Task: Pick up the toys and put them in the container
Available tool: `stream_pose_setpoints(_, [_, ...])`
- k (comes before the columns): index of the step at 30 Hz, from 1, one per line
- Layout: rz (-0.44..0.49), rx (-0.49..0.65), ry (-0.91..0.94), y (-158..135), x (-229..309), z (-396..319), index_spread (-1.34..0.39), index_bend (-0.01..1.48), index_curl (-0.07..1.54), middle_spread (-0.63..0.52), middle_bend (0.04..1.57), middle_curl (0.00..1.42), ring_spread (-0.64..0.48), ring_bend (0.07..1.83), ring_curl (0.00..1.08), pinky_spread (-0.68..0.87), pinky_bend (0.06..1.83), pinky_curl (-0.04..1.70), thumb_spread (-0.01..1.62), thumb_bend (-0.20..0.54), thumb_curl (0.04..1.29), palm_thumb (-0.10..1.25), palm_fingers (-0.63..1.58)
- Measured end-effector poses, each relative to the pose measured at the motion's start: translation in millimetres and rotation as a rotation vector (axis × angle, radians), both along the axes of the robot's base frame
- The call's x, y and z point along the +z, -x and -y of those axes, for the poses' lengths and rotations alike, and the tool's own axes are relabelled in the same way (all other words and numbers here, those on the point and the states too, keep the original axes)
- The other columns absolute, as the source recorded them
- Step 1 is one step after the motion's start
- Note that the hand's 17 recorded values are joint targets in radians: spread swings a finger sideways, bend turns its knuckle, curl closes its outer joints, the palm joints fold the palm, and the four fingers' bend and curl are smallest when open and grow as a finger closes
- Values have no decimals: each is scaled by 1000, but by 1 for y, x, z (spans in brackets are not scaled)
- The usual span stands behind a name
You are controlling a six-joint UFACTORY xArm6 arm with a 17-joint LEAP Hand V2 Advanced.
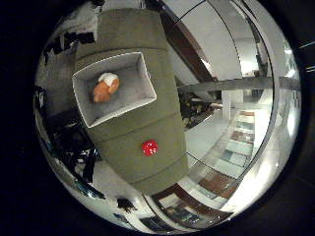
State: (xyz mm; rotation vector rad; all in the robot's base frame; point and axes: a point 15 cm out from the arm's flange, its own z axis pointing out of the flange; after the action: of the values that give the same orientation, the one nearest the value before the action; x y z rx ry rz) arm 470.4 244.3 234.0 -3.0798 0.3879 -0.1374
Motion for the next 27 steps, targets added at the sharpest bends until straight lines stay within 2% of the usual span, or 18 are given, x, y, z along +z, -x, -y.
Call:
stream_pose_setpoints(6, [2, 6, 3, -1, 1, 1, -452, 382, 474, -102, 600, 397, -153, 885, 433, 61, 860, 604, 1065, -26, 405, 644, 180])
stream_pose_setpoints(12, [8, 6, 10, -7, 8, 21, -442, 314, 421, -80, 501, 357, -109, 737, 345, 155, 762, 521, 1064, -26, 374, 621, 153])
stream_pose_setpoints(22, [14, -144, 12, -40, 26, 150, -431, 202, 382, -70, 382, 329, -88, 598, 264, 199, 646, 378, 1065, -24, 349, 606, 223])
stream_pose_setpoints(27, [15, -247, 25, -46, 27, 233, -421, 177, 367, -58, 334, 325, -61, 532, 242, 222, 626, 324, 1066, -25, 340, 600, 200])
